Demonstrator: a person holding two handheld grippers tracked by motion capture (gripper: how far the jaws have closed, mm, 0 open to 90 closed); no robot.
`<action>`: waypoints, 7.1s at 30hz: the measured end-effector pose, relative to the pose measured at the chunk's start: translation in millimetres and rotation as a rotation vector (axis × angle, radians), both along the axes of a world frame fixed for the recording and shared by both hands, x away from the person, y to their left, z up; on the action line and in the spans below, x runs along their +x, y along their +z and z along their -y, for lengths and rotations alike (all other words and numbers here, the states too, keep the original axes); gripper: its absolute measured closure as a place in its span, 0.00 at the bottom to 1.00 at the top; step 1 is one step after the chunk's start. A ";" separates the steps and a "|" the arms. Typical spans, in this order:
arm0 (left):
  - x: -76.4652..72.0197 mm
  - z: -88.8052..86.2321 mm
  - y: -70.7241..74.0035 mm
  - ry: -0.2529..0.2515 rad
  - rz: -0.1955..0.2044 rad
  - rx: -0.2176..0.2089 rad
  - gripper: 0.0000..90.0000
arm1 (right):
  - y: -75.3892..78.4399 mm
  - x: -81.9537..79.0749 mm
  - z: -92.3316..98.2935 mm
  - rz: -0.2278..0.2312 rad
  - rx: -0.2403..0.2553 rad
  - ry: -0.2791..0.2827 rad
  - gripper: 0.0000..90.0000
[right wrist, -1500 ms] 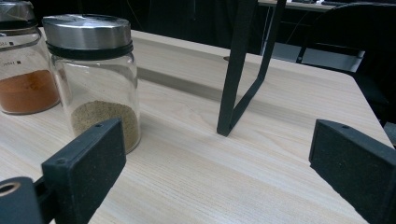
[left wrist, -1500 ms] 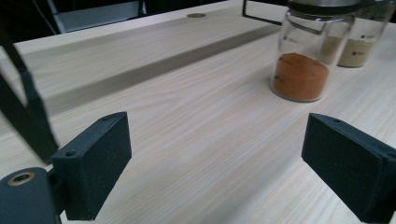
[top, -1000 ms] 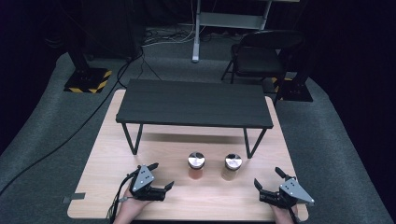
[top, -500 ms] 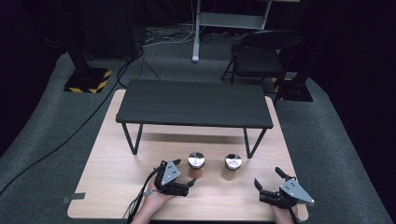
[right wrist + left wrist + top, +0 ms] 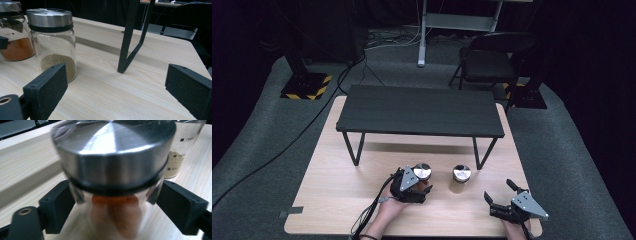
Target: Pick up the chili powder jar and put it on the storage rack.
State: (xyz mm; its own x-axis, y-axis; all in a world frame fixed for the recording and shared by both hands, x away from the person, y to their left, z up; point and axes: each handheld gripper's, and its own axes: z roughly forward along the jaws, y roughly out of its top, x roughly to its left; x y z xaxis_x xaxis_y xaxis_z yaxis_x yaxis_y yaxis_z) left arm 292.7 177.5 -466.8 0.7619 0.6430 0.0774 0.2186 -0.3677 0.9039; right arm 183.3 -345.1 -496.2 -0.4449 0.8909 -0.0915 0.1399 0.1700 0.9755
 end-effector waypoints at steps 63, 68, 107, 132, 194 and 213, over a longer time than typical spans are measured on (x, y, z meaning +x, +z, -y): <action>56.2 -24.1 192.3 0.332 0.164 -0.117 0.36 | 0.1 -0.4 1.0 -0.004 0.008 0.000 0.04; 67.4 -21.9 194.4 0.378 0.121 -0.102 0.35 | -0.9 -1.2 0.7 0.001 0.012 -0.004 0.04; -77.9 -158.1 29.9 0.217 0.137 -0.131 0.16 | -0.1 -4.4 -2.4 0.003 -0.007 -0.004 0.04; -106.1 -171.8 -21.8 0.250 0.108 -0.095 0.14 | 0.1 -6.6 -3.8 0.002 -0.009 -0.003 0.04; -98.5 -174.3 -18.3 0.237 0.069 -0.102 0.13 | 1.5 -7.8 -5.1 -0.005 -0.016 0.001 0.04; -98.4 -174.3 -18.2 0.237 0.068 -0.103 0.13 | 1.4 -7.8 -5.1 -0.005 -0.016 0.001 0.04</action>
State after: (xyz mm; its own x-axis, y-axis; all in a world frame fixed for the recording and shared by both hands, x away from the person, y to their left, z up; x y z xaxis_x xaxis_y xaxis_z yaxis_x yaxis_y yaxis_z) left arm 194.3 351.8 -485.0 0.5845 0.8099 0.0483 0.2249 -0.2190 0.9495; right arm 175.5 -340.0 -494.8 -0.4461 0.8890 -0.1032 0.1444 0.1853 0.9720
